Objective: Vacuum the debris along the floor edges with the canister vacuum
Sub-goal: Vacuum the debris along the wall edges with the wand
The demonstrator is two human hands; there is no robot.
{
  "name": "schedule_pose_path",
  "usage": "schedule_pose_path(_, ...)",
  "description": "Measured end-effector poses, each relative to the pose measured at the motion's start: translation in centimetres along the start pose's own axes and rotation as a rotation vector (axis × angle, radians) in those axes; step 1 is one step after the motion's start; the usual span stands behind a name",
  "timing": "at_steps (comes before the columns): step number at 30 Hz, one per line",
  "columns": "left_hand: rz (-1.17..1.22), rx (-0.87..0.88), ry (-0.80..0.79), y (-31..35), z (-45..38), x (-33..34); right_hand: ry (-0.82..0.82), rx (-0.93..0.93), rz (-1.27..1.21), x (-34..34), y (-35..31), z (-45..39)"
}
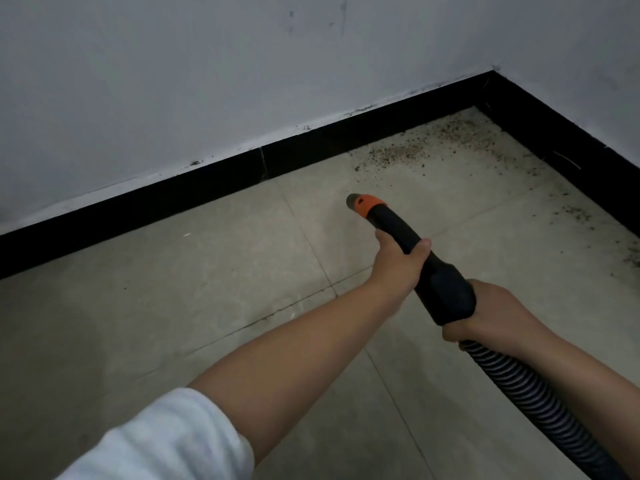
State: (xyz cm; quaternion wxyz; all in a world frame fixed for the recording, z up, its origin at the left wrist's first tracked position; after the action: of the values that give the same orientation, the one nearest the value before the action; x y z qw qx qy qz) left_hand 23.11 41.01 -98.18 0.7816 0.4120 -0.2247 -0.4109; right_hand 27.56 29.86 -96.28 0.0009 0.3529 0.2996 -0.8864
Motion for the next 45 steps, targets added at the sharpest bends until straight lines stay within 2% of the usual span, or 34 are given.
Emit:
schedule_pose_path(6, -0.005, -0.069, -0.008, -0.6, -0.2, -0.3, -0.054, 0.011, -0.020, 0.5, 0.1, -0.7)
schedule_pose_path(14, 0.089, -0.033, 0.144, -2.5, 2.2, -3.6, -0.194, -0.054, 0.063, 2.7, -1.8, 0.2)
schedule_pose_path(20, 0.089, 0.055, 0.152, -0.2, 3.3, -2.6, -0.138, -0.066, 0.043, 1.1, -1.8, 0.7)
schedule_pose_path(29, 0.109, -0.083, 0.171, -1.7, 3.9, -0.3, -0.214, -0.015, 0.058, 0.2, -0.4, 1.4)
schedule_pose_path(40, 0.185, -0.098, 0.179, -1.0, 4.6, 1.0, -0.210, -0.018, 0.117, -2.1, -0.6, 2.2)
schedule_pose_path(45, 0.172, -0.128, 0.199, -1.5, 4.7, 0.0, -0.247, -0.019, 0.113, -0.7, -1.1, 1.8)
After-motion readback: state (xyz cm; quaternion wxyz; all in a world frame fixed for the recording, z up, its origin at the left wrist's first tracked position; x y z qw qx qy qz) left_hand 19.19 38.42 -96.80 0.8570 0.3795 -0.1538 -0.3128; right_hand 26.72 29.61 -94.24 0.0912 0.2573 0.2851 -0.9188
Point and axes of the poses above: each hand's wrist, its own z-axis away from the middle knuckle, its own x-axis out of the palm, y = z × x, the point moved 9 cm from there along -z, towards the middle knuckle, and after that the axes turned 2 degrees about -z, right-handed, at the moved point
